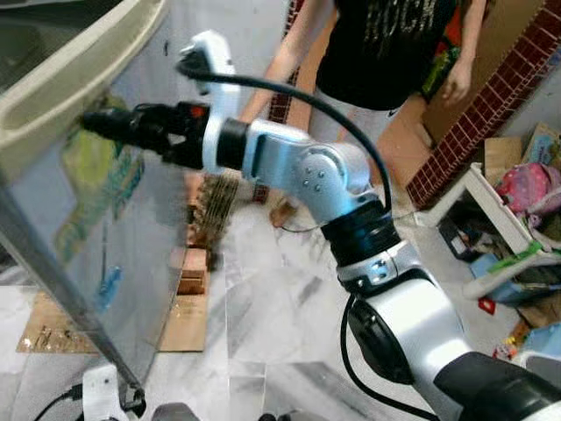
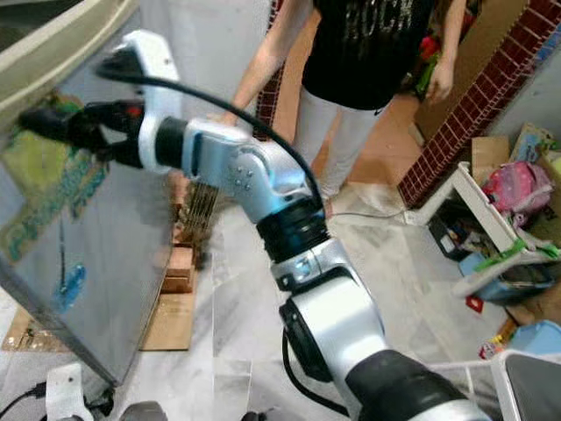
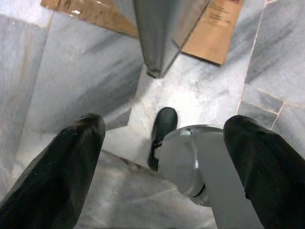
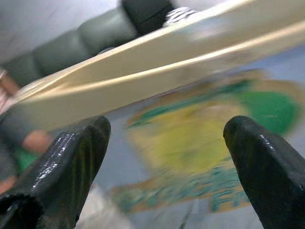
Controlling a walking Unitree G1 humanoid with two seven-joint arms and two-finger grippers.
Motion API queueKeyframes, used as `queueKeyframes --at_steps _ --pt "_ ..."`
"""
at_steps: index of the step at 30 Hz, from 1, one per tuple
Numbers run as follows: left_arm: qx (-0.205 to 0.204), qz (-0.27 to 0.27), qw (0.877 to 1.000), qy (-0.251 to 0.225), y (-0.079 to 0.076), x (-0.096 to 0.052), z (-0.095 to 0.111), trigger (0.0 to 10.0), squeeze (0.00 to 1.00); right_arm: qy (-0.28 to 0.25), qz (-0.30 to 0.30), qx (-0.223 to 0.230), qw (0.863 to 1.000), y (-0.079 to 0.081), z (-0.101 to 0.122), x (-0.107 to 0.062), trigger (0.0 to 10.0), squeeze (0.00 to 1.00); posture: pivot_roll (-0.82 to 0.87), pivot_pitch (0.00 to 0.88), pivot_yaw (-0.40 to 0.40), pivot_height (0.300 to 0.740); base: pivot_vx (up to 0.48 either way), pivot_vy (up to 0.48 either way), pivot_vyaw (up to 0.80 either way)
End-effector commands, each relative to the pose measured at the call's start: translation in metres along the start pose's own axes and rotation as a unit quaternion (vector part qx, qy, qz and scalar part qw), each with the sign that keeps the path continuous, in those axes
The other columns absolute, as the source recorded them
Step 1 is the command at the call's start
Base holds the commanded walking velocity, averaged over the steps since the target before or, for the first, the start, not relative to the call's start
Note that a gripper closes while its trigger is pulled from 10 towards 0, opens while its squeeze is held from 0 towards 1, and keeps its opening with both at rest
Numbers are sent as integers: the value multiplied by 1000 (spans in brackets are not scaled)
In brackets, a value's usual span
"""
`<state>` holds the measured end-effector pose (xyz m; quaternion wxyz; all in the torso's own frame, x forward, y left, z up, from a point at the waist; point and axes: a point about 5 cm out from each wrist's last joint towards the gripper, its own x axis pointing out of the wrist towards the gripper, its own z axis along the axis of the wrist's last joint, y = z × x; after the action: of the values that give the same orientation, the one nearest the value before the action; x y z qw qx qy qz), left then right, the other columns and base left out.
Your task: Restocking fridge
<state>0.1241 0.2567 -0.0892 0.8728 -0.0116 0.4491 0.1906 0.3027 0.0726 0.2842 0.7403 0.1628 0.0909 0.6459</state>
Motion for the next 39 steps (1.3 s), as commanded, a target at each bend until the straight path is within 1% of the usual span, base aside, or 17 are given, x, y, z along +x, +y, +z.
queueKeyframes --at_steps 1,8,10,11,12,14,16,20,24,25,29,31,32,33,34,36,39 --pt "-6 -2 1000 -7 -6 0 2 10000 0 -3 73 45 996 32 -28 27 10000 0 243 0 -198 740 0 0 0" --pt "-6 4 1000 -17 -5 1 6 10000 0 19 61 0 998 26 -43 24 10000 0 243 0 -199 740 0 0 0" --pt "-9 17 999 -26 1 2 12 10000 0 13 24 -51 998 11 -44 12 10000 0 239 0 -193 740 0 0 0" --pt "-16 23 999 -33 3 3 15 10000 0 16 -5 -57 998 -2 -46 1 10000 0 236 2 -191 740 0 0 0" --pt "-16 23 999 -33 3 3 15 10000 0 16 -5 -57 998 -2 -46 1 10000 0 236 2 -191 740 0 0 0" --pt "-20 28 999 -39 5 4 19 10000 0 23 -40 -42 998 -19 -53 -17 10000 0 228 9 -184 740 0 0 0" --pt "-26 38 998 -51 10 6 31 10000 0 43 -113 -36 992 -46 -67 -48 10000 0 203 16 -171 740 0 0 0" --pt "-26 42 996 -76 21 11 57 10000 0 42 -201 -18 978 -73 -77 -98 10000 0 174 22 -157 740 0 0 0" --pt "-43 42 993 -102 28 13 84 10000 0 28 -226 -20 974 -75 -79 -118 10000 0 142 25 -147 740 0 0 0" --pt "-24 60 988 -138 33 14 117 10000 0 20 -237 -21 971 -75 -79 -127 10000 0 119 32 -142 740 0 0 0" --pt "-20 96 977 -188 45 9 159 10000 0 18 -244 -25 969 -73 -80 -133 10000 0 99 33 -133 740 0 0 0" --pt "-31 122 971 -203 54 6 173 10000 0 20 -244 -31 969 -73 -81 -134 10000 0 99 33 -133 740 0 0 0" --pt "-47 146 965 -211 65 3 181 10000 0 20 -245 -33 969 -73 -81 -136 10000 0 94 32 -124 740 0 0 0" --pt "-47 146 965 -211 65 3 181 10000 0 20 -245 -33 969 -73 -81 -136 10000 0 94 32 -124 740 0 0 0" --pt "-74 162 960 -215 74 0 185 10000 0 18 -247 -33 968 -73 -81 -137 10000 0 97 31 -118 740 0 0 0" --pt "-81 165 959 -215 76 0 185 10000 0 17 -248 -33 968 -73 -82 -137 10000 0 97 31 -118 740 0 0 0" --pt "-63 201 952 -224 92 -5 186 10000 0 12 -258 -34 966 -75 -80 -139 10000 0 106 28 -112 740 0 0 0"
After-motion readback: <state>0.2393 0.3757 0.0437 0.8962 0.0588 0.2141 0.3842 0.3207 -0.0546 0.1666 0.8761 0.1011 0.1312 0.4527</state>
